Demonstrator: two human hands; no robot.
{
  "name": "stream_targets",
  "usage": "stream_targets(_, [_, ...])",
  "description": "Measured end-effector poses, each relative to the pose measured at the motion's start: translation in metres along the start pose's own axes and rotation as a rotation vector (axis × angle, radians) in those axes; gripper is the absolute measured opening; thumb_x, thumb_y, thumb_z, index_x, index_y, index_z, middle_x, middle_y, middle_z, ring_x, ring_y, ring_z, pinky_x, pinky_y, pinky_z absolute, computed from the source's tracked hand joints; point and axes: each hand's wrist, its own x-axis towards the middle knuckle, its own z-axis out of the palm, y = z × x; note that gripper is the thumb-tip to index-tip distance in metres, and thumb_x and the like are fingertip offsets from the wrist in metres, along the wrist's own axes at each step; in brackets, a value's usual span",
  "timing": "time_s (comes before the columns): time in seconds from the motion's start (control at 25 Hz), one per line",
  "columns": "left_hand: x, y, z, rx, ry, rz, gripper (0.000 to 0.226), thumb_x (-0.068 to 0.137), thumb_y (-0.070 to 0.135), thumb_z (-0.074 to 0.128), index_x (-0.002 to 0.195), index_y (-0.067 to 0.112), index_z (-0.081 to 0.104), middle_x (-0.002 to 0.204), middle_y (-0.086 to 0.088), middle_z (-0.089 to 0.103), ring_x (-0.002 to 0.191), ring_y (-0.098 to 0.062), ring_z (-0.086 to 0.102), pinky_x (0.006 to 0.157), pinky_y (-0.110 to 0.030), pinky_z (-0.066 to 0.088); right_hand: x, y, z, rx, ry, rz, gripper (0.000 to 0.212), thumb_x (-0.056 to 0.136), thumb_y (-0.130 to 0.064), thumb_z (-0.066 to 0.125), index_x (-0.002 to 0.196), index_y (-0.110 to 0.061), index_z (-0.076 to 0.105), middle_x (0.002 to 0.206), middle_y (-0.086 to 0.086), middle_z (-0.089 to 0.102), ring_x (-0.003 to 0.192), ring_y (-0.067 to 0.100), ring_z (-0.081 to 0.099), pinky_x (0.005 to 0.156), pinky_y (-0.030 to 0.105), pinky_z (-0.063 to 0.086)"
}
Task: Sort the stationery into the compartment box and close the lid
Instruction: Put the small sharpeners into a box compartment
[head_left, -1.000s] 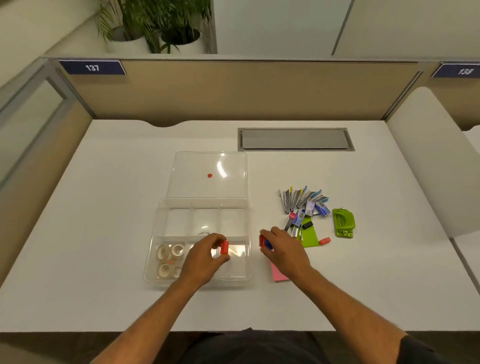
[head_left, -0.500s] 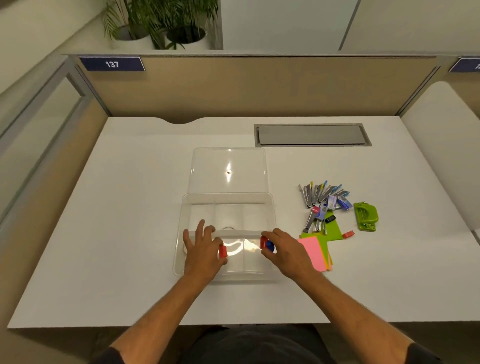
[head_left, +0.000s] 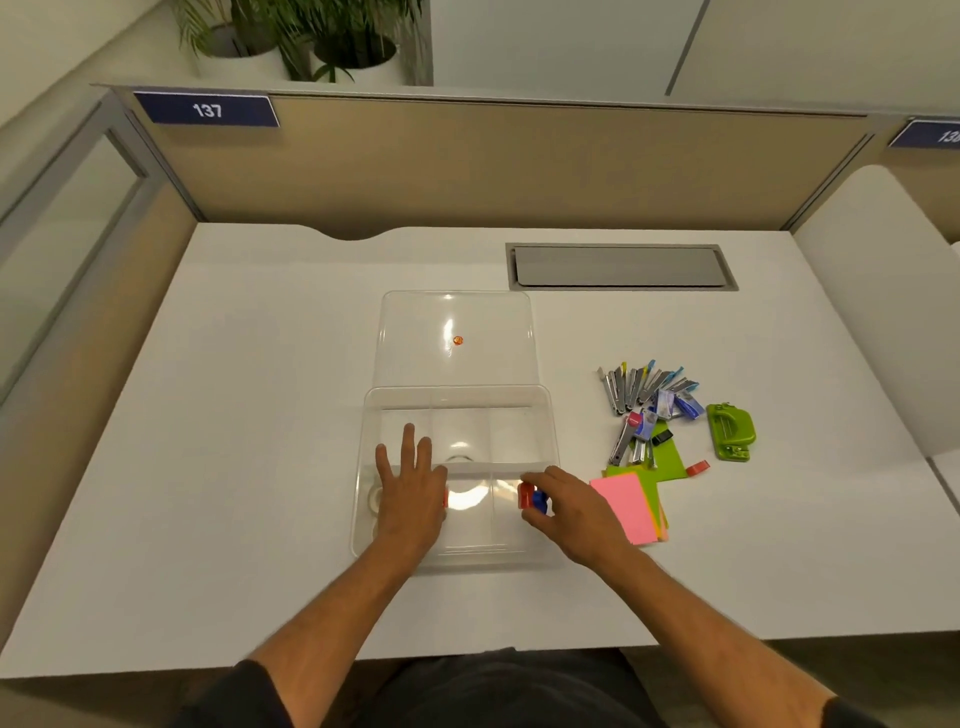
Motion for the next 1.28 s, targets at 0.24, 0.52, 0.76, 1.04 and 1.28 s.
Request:
stream_targets(0.24, [-0.004,-0.003,-0.006,-0.358,0.210,0.064,0.042,0.072,0.045,0.082,0.109,0.032,0.066,0.132,-0.001,0.058,0.138,-0.026,0.040,0.114,-0.059,0.007,0.023,-0.033,0.002,0.271,-0.032,0.041,0.038,0.084,-0.034,0.072,0.120,-0.024,0.064,0.103,-0.012,0.063,0.085,0.005,0.056,0.076,0.017,0.044])
stream_targets(0.52, [-0.018,-0.014,-0.010,-0.553,0.354,0.251,0.017,0.089,0.045,0.065,0.102,0.032,0.064,0.103,0.016,0.063,0.106,-0.008,0.059,0.113,-0.048,0.017,0.047,-0.063,0.001,0.793,-0.400,0.169,0.024,0.078,-0.028,0.078,0.101,-0.025,0.075,0.084,-0.003,0.069,0.063,0.010,0.059,0.052,0.026,0.049])
stream_targets(0.76, [-0.025,-0.022,-0.002,-0.658,0.311,0.134,0.017,0.090,0.035,0.069,0.107,0.032,0.069,0.106,0.014,0.069,0.106,-0.008,0.061,0.114,-0.044,0.017,0.055,-0.066,0.009,0.419,-0.238,0.185,0.040,0.074,-0.029,0.083,0.093,-0.021,0.049,0.085,0.000,0.059,0.064,0.015,0.052,0.052,0.021,0.042])
stream_targets(1.04, [-0.031,-0.022,-0.002,-0.827,0.178,-0.034,0.028,0.084,0.044,0.073,0.101,0.033,0.053,0.092,0.015,0.065,0.094,-0.007,0.055,0.113,-0.038,0.016,0.067,-0.071,0.039,-0.345,-0.252,-0.141,0.037,0.085,-0.039,0.072,0.104,-0.020,0.048,0.097,0.004,0.064,0.070,0.020,0.057,0.063,0.029,0.046])
stream_targets(1.28, [-0.036,-0.025,-0.006,-0.841,0.144,-0.039,0.018,0.087,0.043,0.070,0.090,0.032,0.056,0.086,0.017,0.063,0.088,-0.008,0.058,0.115,-0.039,0.014,0.068,-0.064,0.058,-0.501,-0.221,-0.243,0.028,0.087,-0.024,0.071,0.110,-0.011,0.061,0.097,0.009,0.065,0.079,0.026,0.066,0.069,0.034,0.051])
